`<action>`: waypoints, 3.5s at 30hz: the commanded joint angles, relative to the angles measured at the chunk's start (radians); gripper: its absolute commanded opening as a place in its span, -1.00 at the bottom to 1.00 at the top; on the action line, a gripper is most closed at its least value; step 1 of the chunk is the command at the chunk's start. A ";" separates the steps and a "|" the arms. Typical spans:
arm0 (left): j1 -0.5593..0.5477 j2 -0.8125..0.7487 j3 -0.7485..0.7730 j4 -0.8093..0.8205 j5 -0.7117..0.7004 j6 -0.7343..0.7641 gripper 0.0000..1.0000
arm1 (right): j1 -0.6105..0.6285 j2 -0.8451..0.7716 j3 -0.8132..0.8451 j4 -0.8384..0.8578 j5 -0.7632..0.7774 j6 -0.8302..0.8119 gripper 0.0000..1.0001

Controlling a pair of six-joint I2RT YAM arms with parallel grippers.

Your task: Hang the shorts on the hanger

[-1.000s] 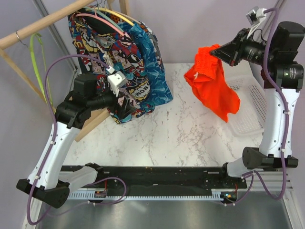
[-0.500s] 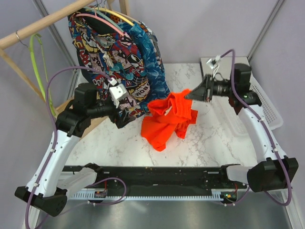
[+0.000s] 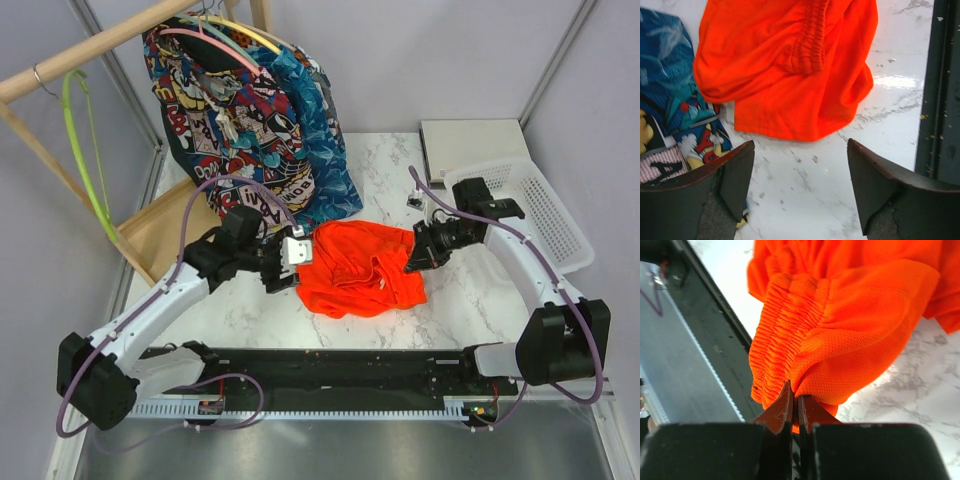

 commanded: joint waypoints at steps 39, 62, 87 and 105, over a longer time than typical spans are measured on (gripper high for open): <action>-0.304 0.164 0.286 -0.175 -0.027 -0.019 -0.97 | 0.043 0.294 0.260 0.105 0.335 0.112 -0.71; 0.073 0.634 0.361 -0.169 0.055 -0.425 -0.29 | 0.168 0.066 -0.020 0.070 0.287 -0.077 0.83; 0.083 0.555 0.286 -0.158 0.157 -0.300 0.26 | 0.339 0.130 -0.039 0.210 0.593 0.012 -1.00; 0.083 0.284 0.973 -0.199 -0.177 -0.278 -0.97 | 0.178 0.054 0.809 0.067 0.740 -0.072 -1.00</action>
